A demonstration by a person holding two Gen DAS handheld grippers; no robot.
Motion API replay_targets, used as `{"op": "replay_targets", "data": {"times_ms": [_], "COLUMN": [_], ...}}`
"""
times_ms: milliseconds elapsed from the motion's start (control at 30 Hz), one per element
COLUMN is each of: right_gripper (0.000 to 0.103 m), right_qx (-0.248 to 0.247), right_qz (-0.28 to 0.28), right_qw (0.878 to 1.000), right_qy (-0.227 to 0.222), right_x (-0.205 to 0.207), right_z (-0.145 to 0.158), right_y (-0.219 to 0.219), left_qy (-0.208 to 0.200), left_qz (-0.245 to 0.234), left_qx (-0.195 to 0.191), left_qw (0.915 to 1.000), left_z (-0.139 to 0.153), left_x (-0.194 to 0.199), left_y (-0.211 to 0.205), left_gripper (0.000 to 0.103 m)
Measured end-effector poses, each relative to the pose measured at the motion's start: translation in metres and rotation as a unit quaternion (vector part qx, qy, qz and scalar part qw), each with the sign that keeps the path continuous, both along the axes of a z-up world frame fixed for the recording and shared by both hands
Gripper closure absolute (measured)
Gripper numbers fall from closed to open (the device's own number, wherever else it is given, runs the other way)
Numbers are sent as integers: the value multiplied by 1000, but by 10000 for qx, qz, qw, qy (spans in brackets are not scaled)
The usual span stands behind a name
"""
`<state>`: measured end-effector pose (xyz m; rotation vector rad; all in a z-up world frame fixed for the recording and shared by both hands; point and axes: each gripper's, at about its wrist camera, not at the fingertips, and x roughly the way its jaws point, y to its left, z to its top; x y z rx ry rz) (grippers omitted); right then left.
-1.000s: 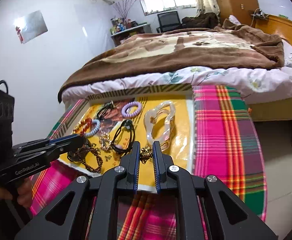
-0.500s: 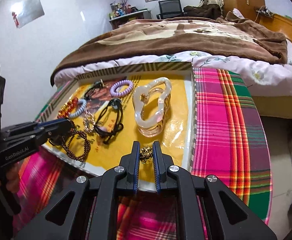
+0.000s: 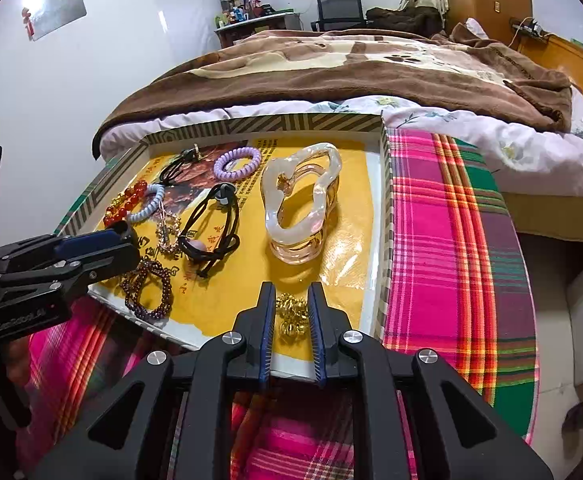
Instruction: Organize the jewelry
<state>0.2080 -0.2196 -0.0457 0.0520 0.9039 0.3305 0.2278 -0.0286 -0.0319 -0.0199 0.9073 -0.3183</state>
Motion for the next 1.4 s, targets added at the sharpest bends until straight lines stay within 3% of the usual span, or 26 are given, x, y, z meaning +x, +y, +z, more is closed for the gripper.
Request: {"op": "replay_targets", "data": {"times_ms": [100, 167, 400, 467, 933, 1400], "right_gripper": [78, 67, 63, 57, 57, 56], "right_qx": [13, -2, 30, 22, 66, -469], "right_qz": [-15, -21, -73, -87, -273, -534], "right_qw": [10000, 10000, 9999, 9999, 9990, 9969], "right_qy": [-28, -46, -107, -126, -353, -338], "right_x": [-2, -3, -12, -15, -49, -101], "right_z": [2, 3, 8, 10, 31, 27], "right_y": [1, 2, 6, 6, 11, 26], "left_qy": [-8, -17, -105, -140, -450, -277], "left_qz": [56, 109, 137, 168, 433, 919], "left_qx": [54, 70, 105, 127, 345, 521], "left_qw": [10000, 9999, 9998, 9997, 9975, 9940], "left_z": [2, 3, 12, 15, 39, 19], "left_x": [-2, -3, -15, -20, -66, -120], "left_y": [1, 3, 4, 5, 12, 26], "left_gripper": [55, 47, 44, 38, 29, 23]}}
